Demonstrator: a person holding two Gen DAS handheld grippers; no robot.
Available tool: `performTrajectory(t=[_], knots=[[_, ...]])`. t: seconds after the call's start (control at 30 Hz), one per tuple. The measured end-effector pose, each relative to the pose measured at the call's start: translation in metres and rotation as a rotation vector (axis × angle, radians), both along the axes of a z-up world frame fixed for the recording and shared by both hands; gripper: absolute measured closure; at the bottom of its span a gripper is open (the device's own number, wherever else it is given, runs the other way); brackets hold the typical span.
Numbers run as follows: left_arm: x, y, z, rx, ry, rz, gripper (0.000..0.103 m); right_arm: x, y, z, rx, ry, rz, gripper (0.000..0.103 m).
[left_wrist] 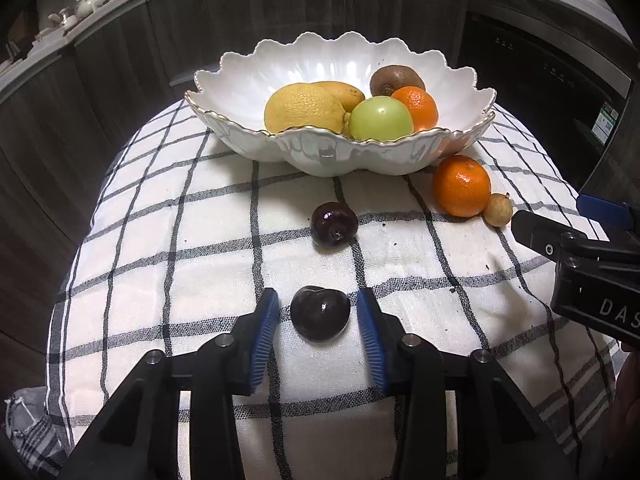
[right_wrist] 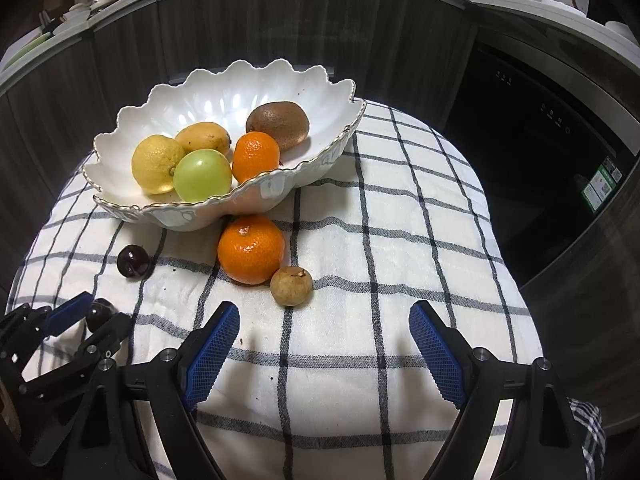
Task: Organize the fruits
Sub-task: 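Grasp the dark plum with the left tool while the right tool grasps the small brown fruit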
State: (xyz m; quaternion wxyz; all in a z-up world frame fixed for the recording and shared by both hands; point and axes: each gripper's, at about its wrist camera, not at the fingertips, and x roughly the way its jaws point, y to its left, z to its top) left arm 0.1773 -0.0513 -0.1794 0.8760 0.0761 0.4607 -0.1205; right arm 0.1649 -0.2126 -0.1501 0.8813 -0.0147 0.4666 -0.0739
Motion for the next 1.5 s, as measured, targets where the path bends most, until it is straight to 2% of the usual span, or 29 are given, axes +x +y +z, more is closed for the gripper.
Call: performTrajectory(t=[0.07, 0.43, 0.5, 0.57, 0.63, 0.77, 1.0, 1.07, 1.13, 1.5], knots=[[-0.001, 0.0, 0.001, 0.001, -0.002, -0.004, 0.074, 0.0, 0.0, 0.0, 0.001, -0.001, 0.001, 0.015], [0.004, 0.007, 0.014, 0.002, -0.045, 0.029, 0.075, 0.01, 0.003, 0.001, -0.002, -0.01, 0.035, 0.016], [0.006, 0.009, 0.016, -0.001, -0.046, 0.035, 0.075, 0.013, 0.005, 0.0, 0.0, -0.012, 0.049, 0.022], [0.007, 0.01, 0.018, -0.003, -0.05, 0.039, 0.075, 0.016, 0.005, -0.003, 0.009, -0.007, 0.065, 0.034], [0.008, 0.01, 0.02, -0.003, -0.052, 0.041, 0.075, 0.02, 0.005, -0.007, 0.024, 0.008, 0.078, 0.041], [0.01, 0.012, 0.022, -0.006, -0.058, 0.051, 0.075, 0.025, 0.007, -0.012, 0.028, 0.017, 0.1, 0.051], [0.011, 0.014, 0.023, -0.018, -0.054, 0.061, 0.075, 0.028, 0.013, -0.012, 0.022, 0.021, 0.142, 0.052], [0.011, 0.015, 0.024, -0.019, -0.055, 0.061, 0.075, 0.027, 0.013, -0.015, 0.028, 0.033, 0.154, 0.062], [0.012, 0.014, 0.024, -0.022, -0.056, 0.06, 0.075, 0.024, 0.014, -0.018, 0.029, 0.041, 0.162, 0.064], [0.012, 0.013, 0.024, -0.023, -0.054, 0.059, 0.075, 0.033, 0.014, -0.028, 0.023, 0.07, 0.196, 0.066]])
